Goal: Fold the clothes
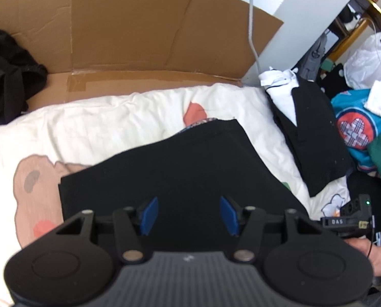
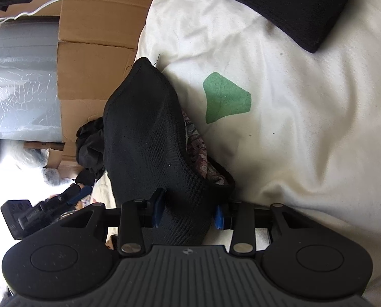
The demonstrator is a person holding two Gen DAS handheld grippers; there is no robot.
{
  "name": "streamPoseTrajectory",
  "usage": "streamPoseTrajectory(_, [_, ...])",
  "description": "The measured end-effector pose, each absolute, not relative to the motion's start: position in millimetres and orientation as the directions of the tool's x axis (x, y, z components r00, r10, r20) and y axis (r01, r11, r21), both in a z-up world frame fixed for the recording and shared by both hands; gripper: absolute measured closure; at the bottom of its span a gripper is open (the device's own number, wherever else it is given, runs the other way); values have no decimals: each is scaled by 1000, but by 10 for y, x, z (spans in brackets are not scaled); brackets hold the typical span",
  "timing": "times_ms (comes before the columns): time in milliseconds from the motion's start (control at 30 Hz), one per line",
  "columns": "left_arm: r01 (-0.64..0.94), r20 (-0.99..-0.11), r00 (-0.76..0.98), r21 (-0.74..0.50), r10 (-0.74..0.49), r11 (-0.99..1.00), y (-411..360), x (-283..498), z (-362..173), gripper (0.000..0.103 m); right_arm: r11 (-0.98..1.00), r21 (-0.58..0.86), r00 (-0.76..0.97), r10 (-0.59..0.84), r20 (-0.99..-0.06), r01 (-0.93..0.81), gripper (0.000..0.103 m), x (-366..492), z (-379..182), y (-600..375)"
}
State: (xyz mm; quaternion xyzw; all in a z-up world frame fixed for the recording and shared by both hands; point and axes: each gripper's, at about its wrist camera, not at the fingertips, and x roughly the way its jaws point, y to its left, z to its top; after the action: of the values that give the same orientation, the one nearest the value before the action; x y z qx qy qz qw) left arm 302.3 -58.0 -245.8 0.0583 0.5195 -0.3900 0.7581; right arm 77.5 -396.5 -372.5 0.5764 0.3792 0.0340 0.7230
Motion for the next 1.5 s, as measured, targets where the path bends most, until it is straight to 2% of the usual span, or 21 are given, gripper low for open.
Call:
streamPoseTrajectory(67, [655, -833, 156, -315, -531, 687, -645, 3072, -2447, 46, 356, 853, 703, 488, -518, 381, 67, 786, -3704, -3959])
streamPoseTrajectory(133, [662, -832, 154, -313, -533, 681, -697, 3104, -2454, 45, 380, 845, 692, 492, -529, 375, 78, 790, -3680, -3972])
streamPoseTrajectory(233, [685, -843, 161, -279, -513, 673, -833, 3151, -2503, 41, 394, 850, 688, 507, -519, 351, 85, 785, -3635, -3994])
streamPoseTrajectory(467, [743, -852, 142, -244, -503, 624, -1121, 3268, -2564, 40, 437, 852, 676, 538, -504, 287, 86, 817, -3489, -3994])
streamPoseTrajectory(567, [771, -853, 130, -233, -505, 593, -1260, 3315, -2552, 38, 446, 850, 670, 544, -505, 279, 86, 826, -3467, -3992])
streamPoseTrajectory(633, [792, -856, 121, -222, -502, 569, -1341, 3319, -2553, 32, 452, 848, 665, 547, -509, 277, 86, 841, -3470, -3988])
streamPoseTrajectory(1167, [847, -897, 63, -184, -438, 498, -1701, 3473, -2844, 31, 447, 864, 652, 588, -478, 230, 86, 823, -3477, -4037])
streamPoseTrajectory(1333, [875, -886, 41, -191, -462, 445, -1819, 3513, -2773, 30, 446, 865, 643, 597, -479, 230, 86, 816, -3496, -4045])
streamPoseTrajectory(1500, [904, -919, -24, -188, -394, 385, -1949, 3581, -2870, 29, 453, 863, 635, 603, -483, 225, 86, 824, -3493, -4052])
